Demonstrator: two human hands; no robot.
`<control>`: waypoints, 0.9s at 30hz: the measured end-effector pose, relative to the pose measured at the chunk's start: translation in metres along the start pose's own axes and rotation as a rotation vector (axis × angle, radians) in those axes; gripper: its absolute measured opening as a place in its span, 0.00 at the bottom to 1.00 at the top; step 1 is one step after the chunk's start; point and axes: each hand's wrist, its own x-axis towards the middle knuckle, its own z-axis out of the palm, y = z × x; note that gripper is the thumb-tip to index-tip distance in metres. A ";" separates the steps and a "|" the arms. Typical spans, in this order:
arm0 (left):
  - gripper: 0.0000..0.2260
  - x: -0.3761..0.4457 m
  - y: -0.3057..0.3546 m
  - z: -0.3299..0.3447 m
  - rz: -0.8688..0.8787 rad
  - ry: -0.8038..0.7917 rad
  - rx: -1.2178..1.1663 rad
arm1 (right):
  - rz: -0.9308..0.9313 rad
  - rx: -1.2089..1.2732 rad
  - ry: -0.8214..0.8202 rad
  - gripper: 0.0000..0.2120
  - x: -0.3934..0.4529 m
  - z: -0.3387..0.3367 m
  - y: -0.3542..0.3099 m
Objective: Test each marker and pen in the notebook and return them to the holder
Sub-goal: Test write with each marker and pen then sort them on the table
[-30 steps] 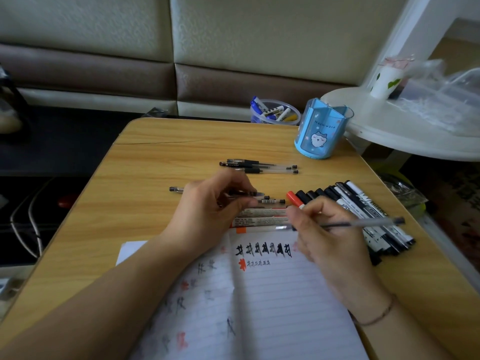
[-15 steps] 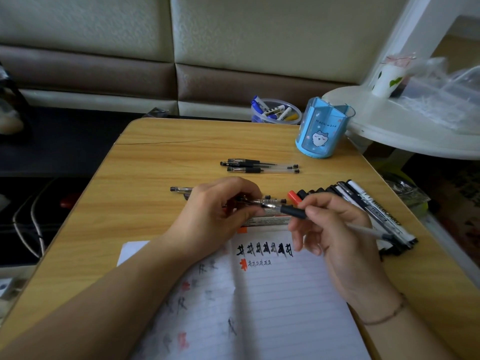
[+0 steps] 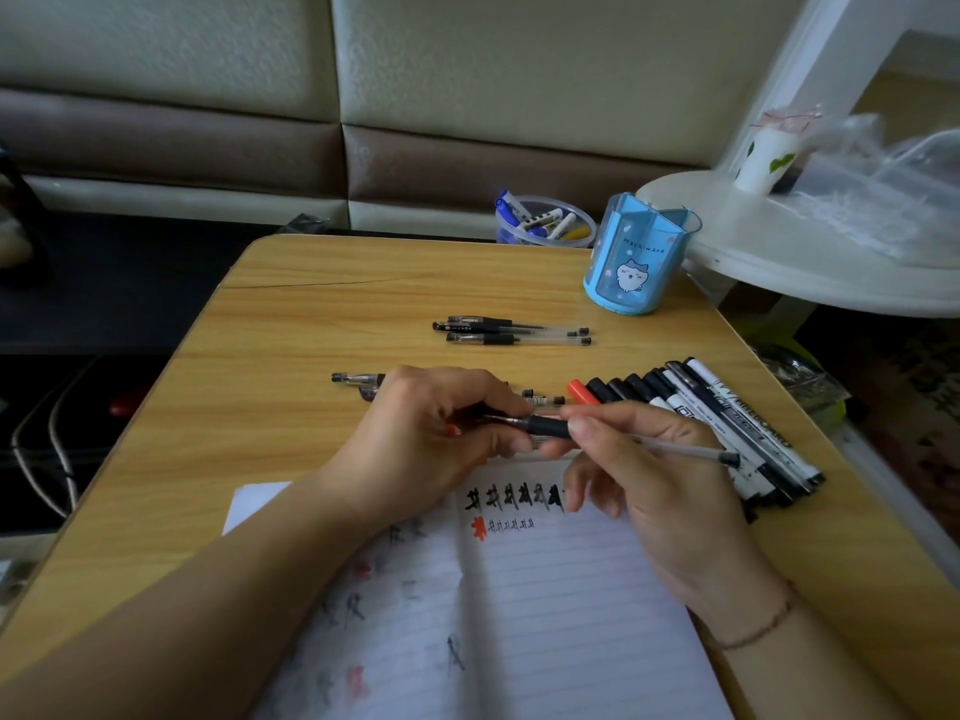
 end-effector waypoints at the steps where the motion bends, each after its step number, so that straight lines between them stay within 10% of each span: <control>1: 0.07 0.000 0.000 0.001 0.000 -0.004 0.002 | 0.003 0.010 -0.029 0.06 0.001 -0.001 0.000; 6: 0.04 -0.002 -0.004 -0.001 -0.111 0.029 -0.147 | -0.118 -0.064 -0.070 0.22 0.004 -0.019 -0.010; 15: 0.11 0.000 -0.001 0.000 0.170 0.024 0.213 | -0.522 -1.035 0.056 0.12 -0.003 -0.016 -0.010; 21: 0.17 0.001 -0.005 -0.003 0.098 0.154 0.188 | -0.219 -1.187 0.693 0.07 0.012 -0.072 -0.014; 27: 0.13 0.002 -0.008 -0.001 0.084 0.158 0.186 | 0.082 -1.318 0.769 0.07 0.019 -0.095 0.002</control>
